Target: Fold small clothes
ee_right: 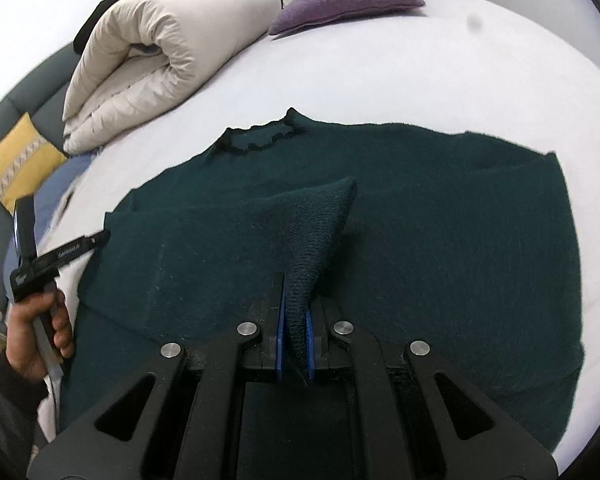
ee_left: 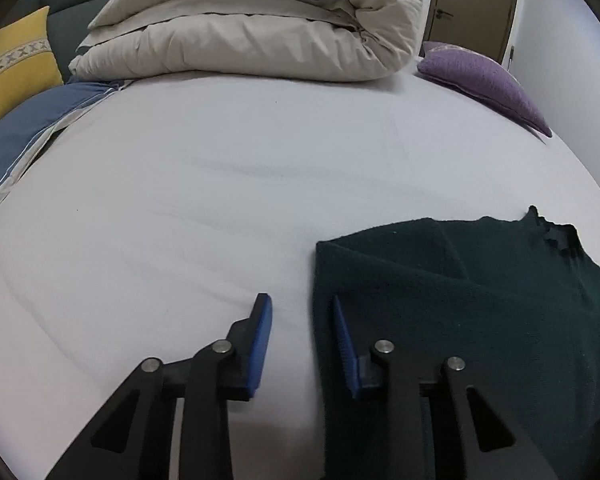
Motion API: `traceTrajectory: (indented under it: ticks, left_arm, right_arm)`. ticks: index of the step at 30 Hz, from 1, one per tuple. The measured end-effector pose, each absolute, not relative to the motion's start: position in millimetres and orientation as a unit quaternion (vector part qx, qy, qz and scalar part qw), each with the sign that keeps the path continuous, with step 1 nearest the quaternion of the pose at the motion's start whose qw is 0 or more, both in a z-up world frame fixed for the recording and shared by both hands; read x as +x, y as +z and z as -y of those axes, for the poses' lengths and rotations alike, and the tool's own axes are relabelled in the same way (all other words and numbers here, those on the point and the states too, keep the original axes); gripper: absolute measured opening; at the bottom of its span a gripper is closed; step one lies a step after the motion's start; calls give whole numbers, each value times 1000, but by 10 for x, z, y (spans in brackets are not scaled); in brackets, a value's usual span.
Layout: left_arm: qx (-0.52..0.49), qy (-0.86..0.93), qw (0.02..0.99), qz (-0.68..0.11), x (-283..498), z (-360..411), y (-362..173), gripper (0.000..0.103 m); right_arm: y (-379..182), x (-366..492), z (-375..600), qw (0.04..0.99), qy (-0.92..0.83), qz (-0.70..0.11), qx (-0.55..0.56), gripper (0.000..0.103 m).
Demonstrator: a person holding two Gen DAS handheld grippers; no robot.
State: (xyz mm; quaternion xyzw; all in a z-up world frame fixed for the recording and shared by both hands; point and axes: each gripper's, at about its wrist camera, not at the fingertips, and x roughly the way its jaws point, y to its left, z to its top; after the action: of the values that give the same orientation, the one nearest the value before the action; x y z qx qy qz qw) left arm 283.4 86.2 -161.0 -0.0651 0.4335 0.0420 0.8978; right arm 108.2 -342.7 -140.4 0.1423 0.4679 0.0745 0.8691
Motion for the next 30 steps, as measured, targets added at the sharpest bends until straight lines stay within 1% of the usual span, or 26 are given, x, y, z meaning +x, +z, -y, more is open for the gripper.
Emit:
traceTrajectory:
  ticks: [3,7,8,10,12,14,15,16,17,18,20,22,24,25,27,29,30]
  left_arm:
    - [-74,43,901,-425,2814,-906,-1671,33]
    - [-72,49,897,-434,2856,-914,-1585,33]
    - [-77,54,896,-433,2833,-921,-1522,32]
    - [-72,55,909,-407,2711,-859,-1337,32]
    - [-46,48,920,-387,2638,-712,-1240,32]
    - [-22,42,917,-395,2682,-603,-1305,32]
    - [-15,46,909,-413,2746,-597,-1425,32]
    - [-12,50,901,-430,2802,-618,-1554,36]
    - [-20,48,903,-427,2794,-667,-1648,39]
    - [-27,51,906,-419,2764,-705,-1660,45]
    - [-17,54,907,-418,2748,-693,-1628,46]
    - [-4,57,906,-419,2712,-700,-1612,50]
    - [-9,57,905,-421,2619,-765,-1553,50]
    - [-12,54,904,-423,2524,-812,-1514,50]
    - [-18,48,907,-418,2304,-911,-1415,50]
    - [-28,37,910,-411,1982,-1010,-1323,50]
    - [-36,26,909,-414,1797,-1058,-1299,52]
  right_arm:
    - [-1479,1101,3489,863,65,-480,145,7]
    - [-1670,1151,3676,850,76,-475,214,6]
    - [-1651,1135,3697,848,77,-474,223,7]
    - [-1593,1103,3690,849,74,-475,219,13]
    - [-1494,1045,3712,853,71,-467,224,14]
    - [-1422,1017,3759,857,70,-455,230,16]
    - [-1410,1027,3798,858,64,-452,234,17]
    - [-1421,1040,3837,858,55,-452,237,17]
    - [-1454,1055,3878,856,44,-456,238,17]
    - [-1511,1076,3910,853,33,-464,238,14]
    - [-1617,1074,3966,852,42,-462,240,11]
    - [-1653,1044,4022,856,53,-452,245,11]
    - [-1639,1029,4078,853,49,-450,260,11]
    - [-1593,993,4096,853,35,-449,262,14]
    - [-1452,860,4132,859,7,-441,258,18]
    - [-1307,694,4157,868,7,-429,250,19]
    - [-1217,549,4164,872,10,-424,246,24]
